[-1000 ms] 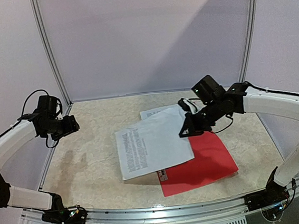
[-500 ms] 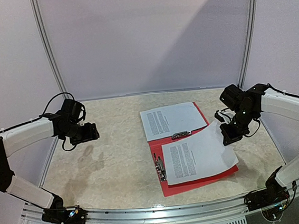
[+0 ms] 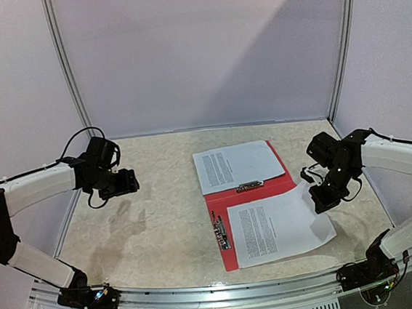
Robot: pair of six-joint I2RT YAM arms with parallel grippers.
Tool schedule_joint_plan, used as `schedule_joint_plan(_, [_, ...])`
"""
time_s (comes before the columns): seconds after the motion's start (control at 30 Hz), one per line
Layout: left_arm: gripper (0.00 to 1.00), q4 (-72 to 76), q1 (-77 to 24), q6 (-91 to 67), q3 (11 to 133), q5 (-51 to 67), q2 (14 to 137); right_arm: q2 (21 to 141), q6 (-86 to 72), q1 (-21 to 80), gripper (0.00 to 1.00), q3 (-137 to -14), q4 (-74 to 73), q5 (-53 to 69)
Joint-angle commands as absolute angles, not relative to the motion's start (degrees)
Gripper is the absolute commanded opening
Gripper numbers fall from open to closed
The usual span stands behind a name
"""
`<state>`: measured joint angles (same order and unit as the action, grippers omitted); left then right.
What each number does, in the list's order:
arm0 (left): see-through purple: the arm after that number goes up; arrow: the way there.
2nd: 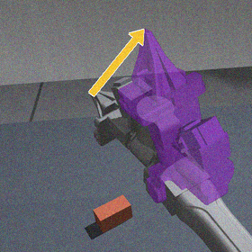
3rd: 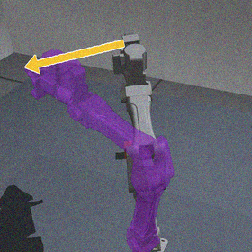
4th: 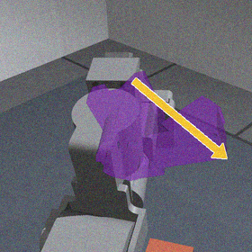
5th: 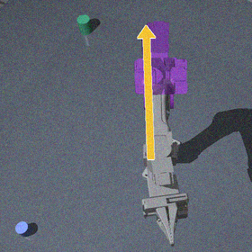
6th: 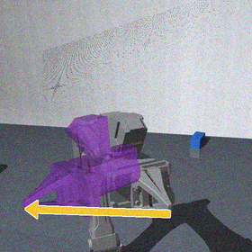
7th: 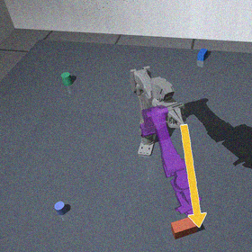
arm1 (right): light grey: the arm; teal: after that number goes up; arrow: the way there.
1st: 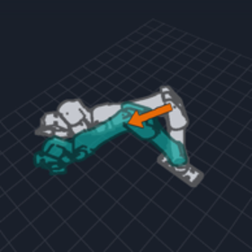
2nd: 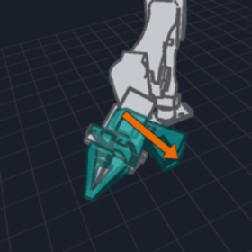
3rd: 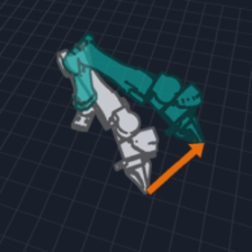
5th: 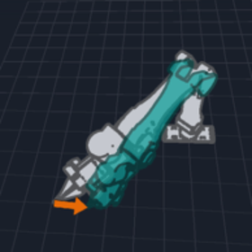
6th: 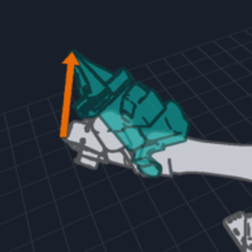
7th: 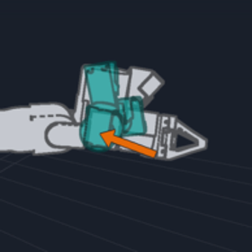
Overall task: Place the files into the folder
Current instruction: Place the file in the spring clip on the folder.
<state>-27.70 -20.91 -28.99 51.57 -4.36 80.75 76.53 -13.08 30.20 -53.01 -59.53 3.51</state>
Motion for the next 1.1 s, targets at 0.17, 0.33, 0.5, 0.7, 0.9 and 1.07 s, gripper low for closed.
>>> schedule_joint_plan(0.17, [0.78, -26.87, -22.48, -29.49, 50.84, -5.05, 82.25, 76.7, -12.61, 30.01, 0.0, -52.12, -50.72, 3.71])
schedule_joint_plan(0.33, [0.78, -26.73, -22.93, -29.68, 50.8, -5.12, 83.02, 77.59, -13.4, 30.01, 0.0, -52.05, -49.89, 5.25])
schedule_joint_plan(0.5, [0.78, -26.4, -23.6, -29.92, 50.88, -4.95, 83.69, 78.19, -16.23, 29.7, 0.0, -51.65, -49.08, 5.26])
schedule_joint_plan(0.7, [0.78, -26.61, -24.36, -29.96, 51.02, -5.01, 83.99, 78.02, -20.74, 26.94, 0.0, -47.31, -46.13, 9.25])
schedule_joint_plan(0.9, [0.77, -26.69, -24.72, -30.01, 50.89, -5.13, 84.03, 78.48, -24.26, 25.83, 0.0, -42.62, -43.5, 11.22])
schedule_joint_plan(1.07, [0.77, -26.39, -24.95, -30.08, 50.65, -4.99, 84.16, 78.53, -24.4, 25.75, 0.0, -42.28, -42.56, 11.29])
